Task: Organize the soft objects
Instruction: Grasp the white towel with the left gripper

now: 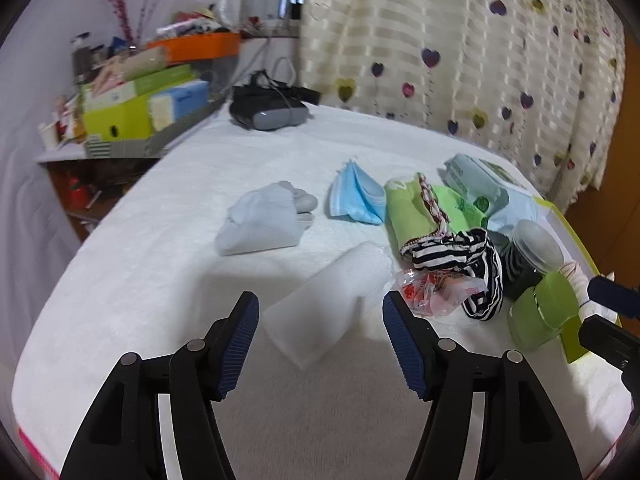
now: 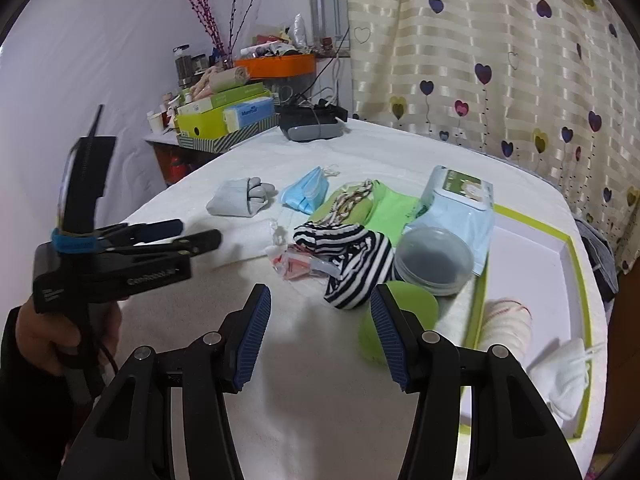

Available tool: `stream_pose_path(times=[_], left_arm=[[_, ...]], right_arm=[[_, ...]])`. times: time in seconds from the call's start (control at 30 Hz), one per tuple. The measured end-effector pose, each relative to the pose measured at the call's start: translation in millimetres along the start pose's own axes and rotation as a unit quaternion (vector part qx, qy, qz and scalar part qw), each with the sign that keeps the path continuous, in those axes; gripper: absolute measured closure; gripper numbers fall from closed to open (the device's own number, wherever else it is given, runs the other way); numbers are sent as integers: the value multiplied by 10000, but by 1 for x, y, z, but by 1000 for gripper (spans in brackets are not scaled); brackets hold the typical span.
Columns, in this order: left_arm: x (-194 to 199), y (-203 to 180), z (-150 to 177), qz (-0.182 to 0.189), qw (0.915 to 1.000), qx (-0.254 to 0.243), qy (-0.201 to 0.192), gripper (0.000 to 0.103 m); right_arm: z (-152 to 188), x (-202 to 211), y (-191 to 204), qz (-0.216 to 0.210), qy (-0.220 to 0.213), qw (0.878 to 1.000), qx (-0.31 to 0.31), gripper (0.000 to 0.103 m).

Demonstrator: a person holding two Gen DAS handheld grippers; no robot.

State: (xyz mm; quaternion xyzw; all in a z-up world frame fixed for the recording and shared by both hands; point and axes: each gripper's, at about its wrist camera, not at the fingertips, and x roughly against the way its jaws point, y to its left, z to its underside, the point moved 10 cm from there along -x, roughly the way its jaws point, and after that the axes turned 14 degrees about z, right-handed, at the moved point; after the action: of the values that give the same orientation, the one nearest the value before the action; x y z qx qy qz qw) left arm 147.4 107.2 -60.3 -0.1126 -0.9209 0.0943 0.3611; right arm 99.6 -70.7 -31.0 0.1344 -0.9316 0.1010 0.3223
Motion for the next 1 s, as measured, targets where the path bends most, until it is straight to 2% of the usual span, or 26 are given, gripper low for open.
stream_pose_path(times=[0.17,0.3,0.5,0.63,0.8,1.0], left_arm=[[-20,-3,-5,83,9991,-377,149,38],[-37,-2,-2,128,9970,-620,439,38],[-52,7,9,176,9957,-500,760,38],[-55,7,9,148,9954,-502,801,39],[-46,17,9,161,9973,-239,675,67],[-34,24,13,259,9982,53,535,77]], right_arm=[[-2,-8,5,-35,66,10000,42,50],[-6,-15,9,-64,93,9999,88,50],[-12,-34,20,-100,194,9996,180,50],[-14,-51,31,-113,339,9989,318,50],[-12,-67,44,-87,534,9968,594,50],[-4,-89,53,71,821,9922,934,50]])
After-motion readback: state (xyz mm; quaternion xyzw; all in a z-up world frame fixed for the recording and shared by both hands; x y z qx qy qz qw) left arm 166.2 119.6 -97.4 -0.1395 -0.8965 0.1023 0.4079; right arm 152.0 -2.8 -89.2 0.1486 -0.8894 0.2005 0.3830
